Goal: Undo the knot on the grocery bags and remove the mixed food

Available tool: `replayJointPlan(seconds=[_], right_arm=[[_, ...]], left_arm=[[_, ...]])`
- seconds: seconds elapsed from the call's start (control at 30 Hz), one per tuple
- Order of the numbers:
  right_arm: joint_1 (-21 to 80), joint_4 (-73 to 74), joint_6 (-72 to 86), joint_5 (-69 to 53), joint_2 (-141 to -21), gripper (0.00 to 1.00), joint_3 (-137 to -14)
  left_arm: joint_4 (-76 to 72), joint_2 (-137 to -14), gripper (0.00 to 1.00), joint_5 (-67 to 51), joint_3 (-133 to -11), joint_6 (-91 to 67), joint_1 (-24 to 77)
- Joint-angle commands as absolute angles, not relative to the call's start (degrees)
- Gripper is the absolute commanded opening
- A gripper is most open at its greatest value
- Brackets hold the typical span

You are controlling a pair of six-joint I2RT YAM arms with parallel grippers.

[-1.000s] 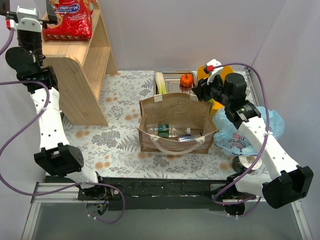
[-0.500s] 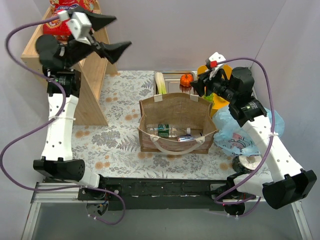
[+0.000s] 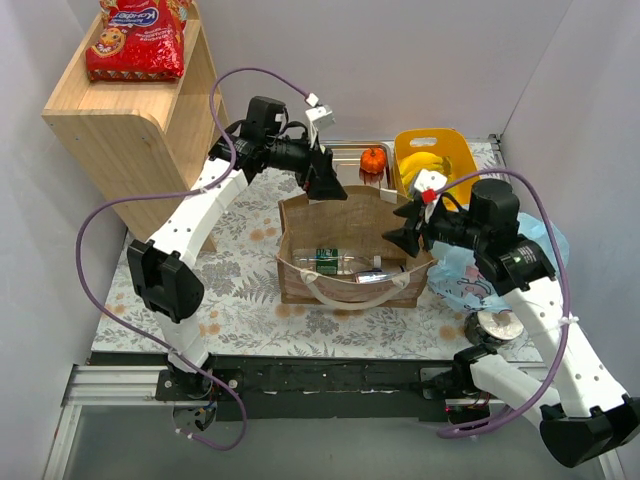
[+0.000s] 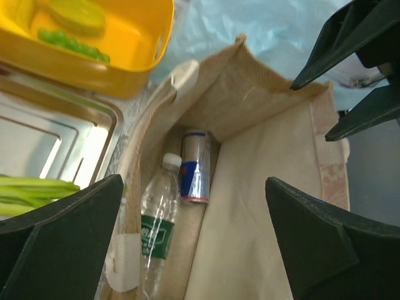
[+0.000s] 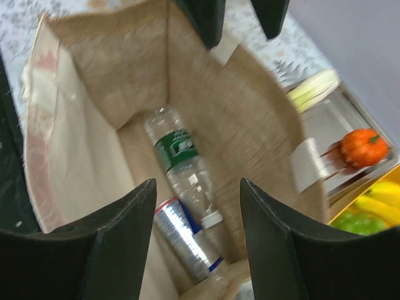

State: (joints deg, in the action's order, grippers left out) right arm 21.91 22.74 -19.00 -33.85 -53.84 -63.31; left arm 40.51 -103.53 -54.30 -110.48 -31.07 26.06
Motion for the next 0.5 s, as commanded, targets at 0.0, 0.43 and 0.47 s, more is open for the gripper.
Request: replayJointPlan(seconds=[0.0, 0.43, 0.47], right_arm=[[22.8, 27.4, -23.4, -38.1, -50.2, 0.62, -58.0], [27.7, 29.4, -30.0, -39.3, -50.6, 0.59, -50.4], [28.4, 30.6, -30.5, -39.4, -50.8, 0.58, -50.0]], left_arm=[[49.2, -98.9, 0.98, -50.5, -108.8, -24.1, 25.3], [50.2, -107.1, 0.98, -45.8, -109.3, -21.4, 27.0], [50.1, -106.7, 0.98, -45.6, -108.5, -21.1, 27.8]])
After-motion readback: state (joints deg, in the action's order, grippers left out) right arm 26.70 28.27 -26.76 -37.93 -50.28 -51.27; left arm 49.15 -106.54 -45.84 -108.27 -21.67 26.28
